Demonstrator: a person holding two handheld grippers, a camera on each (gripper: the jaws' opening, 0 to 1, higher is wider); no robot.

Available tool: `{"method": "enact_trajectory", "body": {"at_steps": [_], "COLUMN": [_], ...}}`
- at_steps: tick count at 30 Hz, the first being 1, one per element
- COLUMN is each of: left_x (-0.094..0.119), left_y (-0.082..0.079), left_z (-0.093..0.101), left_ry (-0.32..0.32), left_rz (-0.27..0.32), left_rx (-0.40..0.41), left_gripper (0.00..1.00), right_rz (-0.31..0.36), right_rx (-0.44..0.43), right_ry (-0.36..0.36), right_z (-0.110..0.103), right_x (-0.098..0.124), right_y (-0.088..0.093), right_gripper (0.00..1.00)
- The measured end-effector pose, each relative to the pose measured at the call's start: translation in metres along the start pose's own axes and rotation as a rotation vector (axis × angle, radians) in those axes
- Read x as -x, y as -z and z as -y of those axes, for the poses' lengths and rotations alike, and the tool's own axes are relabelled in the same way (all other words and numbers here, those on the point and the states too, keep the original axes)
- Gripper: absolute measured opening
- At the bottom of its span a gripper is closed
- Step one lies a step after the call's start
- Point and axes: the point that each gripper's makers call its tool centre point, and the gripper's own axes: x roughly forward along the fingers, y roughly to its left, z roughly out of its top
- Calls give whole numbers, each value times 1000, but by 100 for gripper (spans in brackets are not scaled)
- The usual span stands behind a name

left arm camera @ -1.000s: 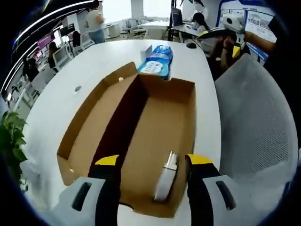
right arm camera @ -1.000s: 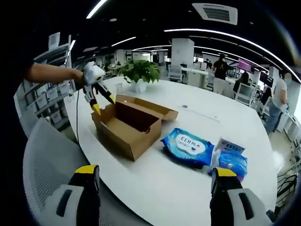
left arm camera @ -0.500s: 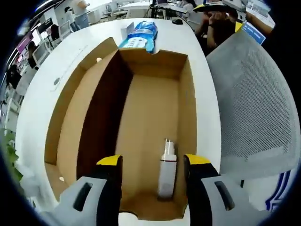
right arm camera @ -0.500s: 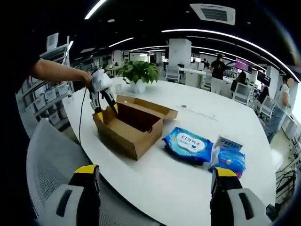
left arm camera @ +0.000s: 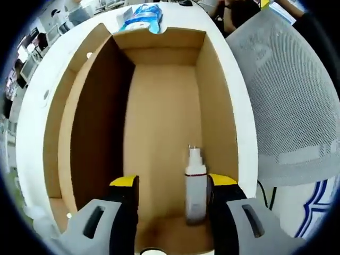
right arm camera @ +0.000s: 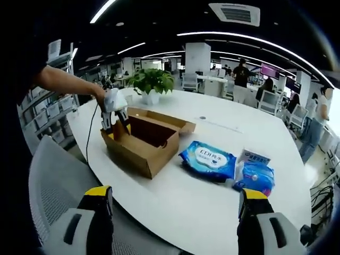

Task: Operate the shoe box by opening the lid, removing the specified soft item, and placing it in the target area until the item is outside and the box remains undamaged.

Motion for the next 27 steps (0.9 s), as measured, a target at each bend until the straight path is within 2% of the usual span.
{"method": "enact_trajectory", "body": {"at_steps": [6, 19, 27], "left_x": [-6, -5, 1], "left_y": [4, 5, 9], "left_z": [4, -1, -16], "left_ry": [20, 14, -52], "left_rz": [-8, 20, 44], "left_rx": [12, 62, 97], "left_gripper": [48, 52, 48], "right_rz": [4, 9, 6], "right_rx": [-21, -27, -27], "right_ry": [2, 1, -1], "right_z": [-1, 1, 1], "right_x": [-1, -5, -6], "right_y": [1, -2, -2], "right_gripper": [99, 99, 99]}}
